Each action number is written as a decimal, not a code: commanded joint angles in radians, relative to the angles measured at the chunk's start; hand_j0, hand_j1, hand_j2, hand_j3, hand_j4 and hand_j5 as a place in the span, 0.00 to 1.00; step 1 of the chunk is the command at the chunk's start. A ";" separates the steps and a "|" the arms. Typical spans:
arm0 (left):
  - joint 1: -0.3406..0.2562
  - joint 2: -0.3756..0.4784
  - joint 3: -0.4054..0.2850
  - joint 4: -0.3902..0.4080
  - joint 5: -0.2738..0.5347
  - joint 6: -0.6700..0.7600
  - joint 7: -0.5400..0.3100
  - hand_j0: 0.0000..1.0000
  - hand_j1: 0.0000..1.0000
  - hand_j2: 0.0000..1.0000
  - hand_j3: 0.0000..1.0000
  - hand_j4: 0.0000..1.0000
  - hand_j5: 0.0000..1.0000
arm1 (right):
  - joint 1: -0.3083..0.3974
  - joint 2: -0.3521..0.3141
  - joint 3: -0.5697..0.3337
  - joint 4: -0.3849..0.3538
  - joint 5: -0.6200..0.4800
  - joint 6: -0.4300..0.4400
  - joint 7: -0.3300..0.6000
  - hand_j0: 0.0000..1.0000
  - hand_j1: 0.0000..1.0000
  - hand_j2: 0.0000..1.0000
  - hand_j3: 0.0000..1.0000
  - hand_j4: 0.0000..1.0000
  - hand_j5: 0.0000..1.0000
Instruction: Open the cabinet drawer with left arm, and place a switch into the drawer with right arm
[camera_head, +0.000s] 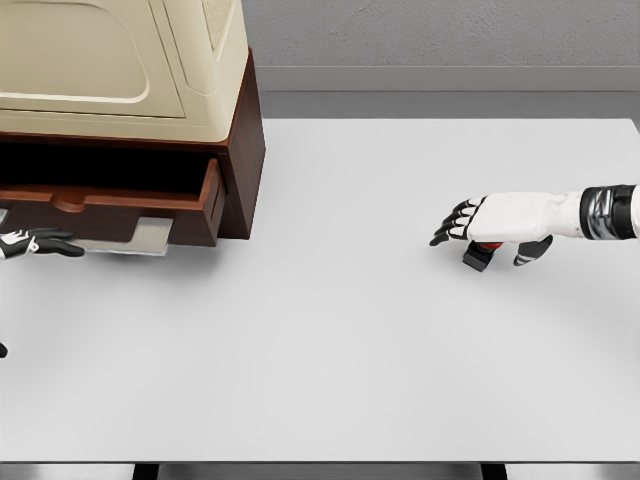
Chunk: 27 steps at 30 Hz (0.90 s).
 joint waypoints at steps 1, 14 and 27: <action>0.000 0.001 0.007 0.006 -0.039 0.003 0.000 1.00 1.00 1.00 1.00 1.00 1.00 | 0.000 0.001 0.000 0.000 -0.004 0.002 0.000 1.00 1.00 1.00 1.00 1.00 1.00; -0.001 0.018 0.102 0.003 0.073 0.000 0.000 1.00 1.00 1.00 1.00 1.00 1.00 | -0.003 0.001 0.002 0.001 0.002 0.002 0.000 1.00 1.00 1.00 1.00 1.00 1.00; -0.014 -0.009 0.383 -0.002 0.265 0.268 0.000 1.00 1.00 1.00 1.00 1.00 1.00 | -0.005 -0.002 0.002 0.008 0.003 0.002 0.000 0.87 0.87 0.87 0.87 0.87 0.87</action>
